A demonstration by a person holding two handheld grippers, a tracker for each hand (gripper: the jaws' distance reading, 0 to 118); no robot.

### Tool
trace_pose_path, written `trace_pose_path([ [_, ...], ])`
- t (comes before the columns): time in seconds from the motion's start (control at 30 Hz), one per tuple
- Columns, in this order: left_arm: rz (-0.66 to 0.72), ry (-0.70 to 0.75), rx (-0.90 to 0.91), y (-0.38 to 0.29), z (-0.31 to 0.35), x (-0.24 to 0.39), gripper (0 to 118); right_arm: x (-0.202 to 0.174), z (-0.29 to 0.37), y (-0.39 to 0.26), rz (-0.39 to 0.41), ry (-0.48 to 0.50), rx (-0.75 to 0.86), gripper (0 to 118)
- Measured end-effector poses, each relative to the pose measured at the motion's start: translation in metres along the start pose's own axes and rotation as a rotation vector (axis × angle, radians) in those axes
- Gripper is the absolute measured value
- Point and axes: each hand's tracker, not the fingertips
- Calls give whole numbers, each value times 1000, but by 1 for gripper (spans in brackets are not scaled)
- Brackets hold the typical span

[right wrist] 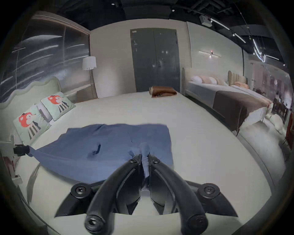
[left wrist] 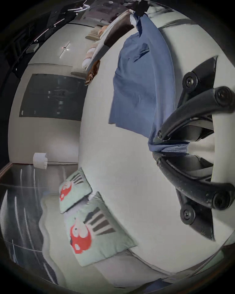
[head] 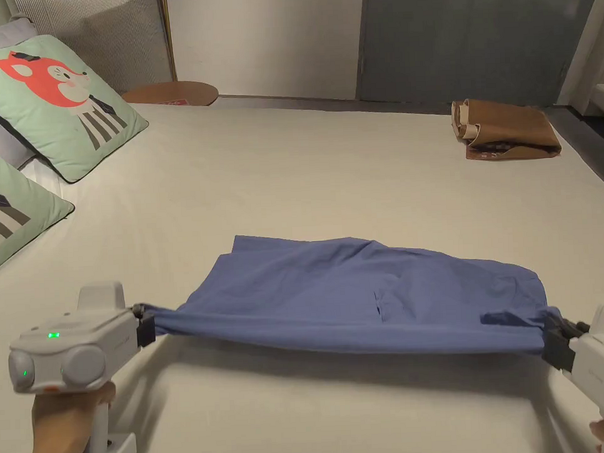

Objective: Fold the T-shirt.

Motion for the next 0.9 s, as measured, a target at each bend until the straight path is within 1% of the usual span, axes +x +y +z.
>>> trace_pose_path([
  [0.03,0,2,-16,-10,7,-5,4,-4,14,-11,-8,1,-9,7],
  [0.17,5,-4,-55,-48,36,-19,4,3,47,-46,-49,7,-49,7],
  [0.33,10,4,-97,-91,67,-31,4,12,89,-86,-123,13,-91,7],
  [0.43,0,10,-141,-113,81,-36,4,20,104,-110,-184,20,-159,7],
  [0.47,-7,13,-155,-120,86,-35,4,21,109,-118,-189,17,-171,7],
  [0.57,-19,28,-190,-136,93,-37,4,20,123,-135,-187,-12,-238,7],
  [0.67,-18,35,-203,-144,92,-38,4,16,120,-155,-176,-37,-326,7],
  [0.7,-24,40,-201,-140,91,-37,4,23,110,-165,-186,-36,-322,7],
  [0.73,-32,45,-211,-138,88,-36,4,21,109,-167,-180,-42,-316,7],
  [0.9,-57,66,-238,-129,85,-29,6,6,108,-145,-97,-90,-333,8],
])
